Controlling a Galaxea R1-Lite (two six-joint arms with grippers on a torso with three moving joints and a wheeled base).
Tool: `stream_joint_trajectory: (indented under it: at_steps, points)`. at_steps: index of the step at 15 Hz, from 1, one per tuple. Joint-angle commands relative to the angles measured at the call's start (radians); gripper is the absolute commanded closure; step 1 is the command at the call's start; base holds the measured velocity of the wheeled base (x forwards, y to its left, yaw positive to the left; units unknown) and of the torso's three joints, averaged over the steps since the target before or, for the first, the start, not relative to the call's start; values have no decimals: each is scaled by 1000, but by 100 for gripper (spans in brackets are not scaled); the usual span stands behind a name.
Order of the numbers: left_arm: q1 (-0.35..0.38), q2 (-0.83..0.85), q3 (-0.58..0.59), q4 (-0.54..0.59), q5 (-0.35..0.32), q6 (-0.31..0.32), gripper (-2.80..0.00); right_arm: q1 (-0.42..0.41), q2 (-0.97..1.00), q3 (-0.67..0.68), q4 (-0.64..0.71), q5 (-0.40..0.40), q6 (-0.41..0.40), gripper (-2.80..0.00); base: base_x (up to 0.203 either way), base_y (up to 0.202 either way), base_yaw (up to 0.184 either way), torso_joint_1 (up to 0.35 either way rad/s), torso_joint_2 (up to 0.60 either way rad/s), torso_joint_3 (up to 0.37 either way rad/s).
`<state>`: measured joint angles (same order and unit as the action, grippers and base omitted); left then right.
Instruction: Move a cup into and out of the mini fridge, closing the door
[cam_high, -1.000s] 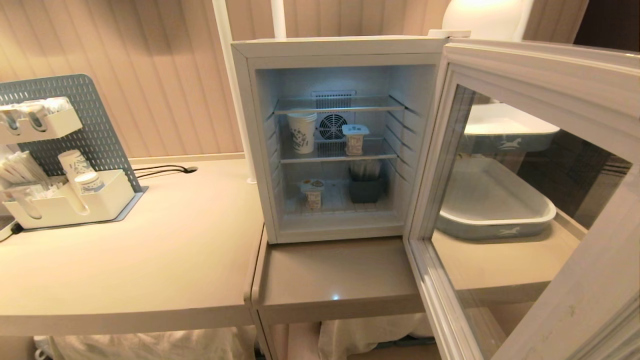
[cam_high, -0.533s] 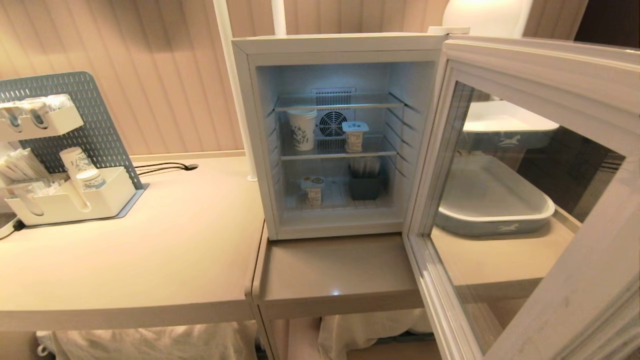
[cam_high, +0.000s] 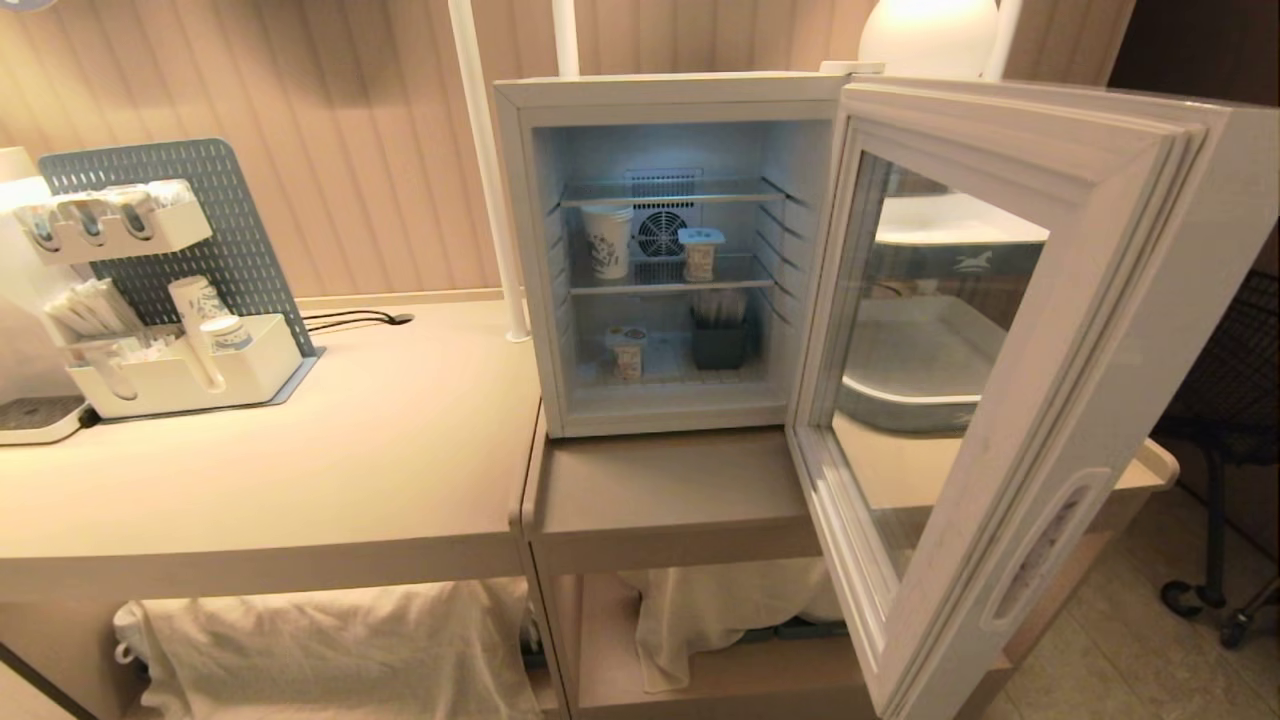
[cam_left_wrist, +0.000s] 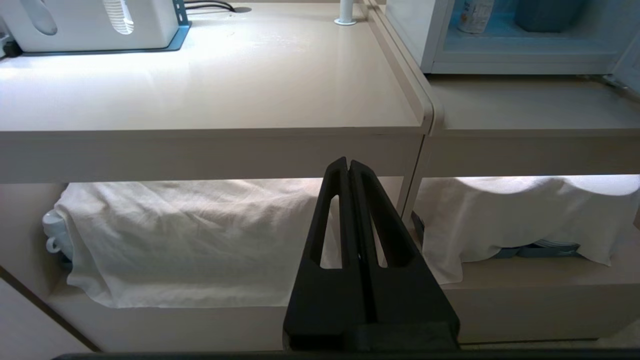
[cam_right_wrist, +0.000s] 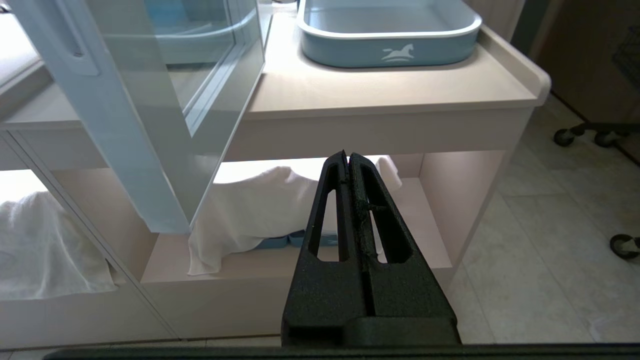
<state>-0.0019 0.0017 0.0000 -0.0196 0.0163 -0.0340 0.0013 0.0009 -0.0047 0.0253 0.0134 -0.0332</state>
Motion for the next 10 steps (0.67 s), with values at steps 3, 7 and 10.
stream_joint_trajectory:
  at_steps: [3,7,10]
  points:
    - [1,0,3,0,1,-3,0,0,1,0,0,0,-1,0,0,0,0,0,0,0]
    - [0,0,3,1,1,-3,0,0,2,0,1,0,-1,0,0,0,0,0,0,0]
    - [2,0,3,0,1,-3,0,0,2,0,-1,0,1,0,0,0,0,0,0,0]
